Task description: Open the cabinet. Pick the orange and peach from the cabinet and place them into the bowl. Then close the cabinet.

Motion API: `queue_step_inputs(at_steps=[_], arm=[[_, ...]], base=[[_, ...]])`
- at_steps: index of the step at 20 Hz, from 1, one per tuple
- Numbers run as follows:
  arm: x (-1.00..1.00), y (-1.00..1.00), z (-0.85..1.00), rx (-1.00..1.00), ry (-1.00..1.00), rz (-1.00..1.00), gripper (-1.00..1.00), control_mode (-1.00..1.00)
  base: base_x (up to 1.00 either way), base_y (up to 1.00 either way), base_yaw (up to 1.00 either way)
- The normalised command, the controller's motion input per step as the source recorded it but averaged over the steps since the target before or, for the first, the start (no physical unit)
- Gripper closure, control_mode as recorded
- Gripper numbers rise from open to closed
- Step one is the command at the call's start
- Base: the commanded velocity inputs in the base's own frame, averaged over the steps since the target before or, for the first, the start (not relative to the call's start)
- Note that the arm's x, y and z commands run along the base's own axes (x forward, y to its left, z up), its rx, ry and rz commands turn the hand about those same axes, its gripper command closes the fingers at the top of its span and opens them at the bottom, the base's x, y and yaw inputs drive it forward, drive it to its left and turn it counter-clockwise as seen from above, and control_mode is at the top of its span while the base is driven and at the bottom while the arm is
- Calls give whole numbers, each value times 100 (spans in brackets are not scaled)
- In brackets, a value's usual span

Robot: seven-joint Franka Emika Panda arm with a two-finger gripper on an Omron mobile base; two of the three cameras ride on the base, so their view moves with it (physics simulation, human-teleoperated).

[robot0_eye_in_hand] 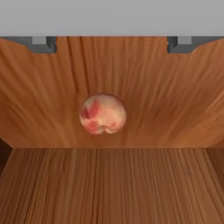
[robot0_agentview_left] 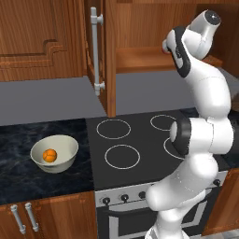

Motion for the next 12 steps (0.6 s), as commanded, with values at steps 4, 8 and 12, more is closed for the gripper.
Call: queue_step_inputs(at_steps=[4, 8, 12], arm=[[59, 0, -12, 0, 0, -5, -100, -100], [57, 0, -7, 0, 1, -5, -100, -100], [66, 0, -7, 0, 1, -5, -100, -100]], base=[[0, 0, 0], [0, 0, 0], [0, 0, 0]])
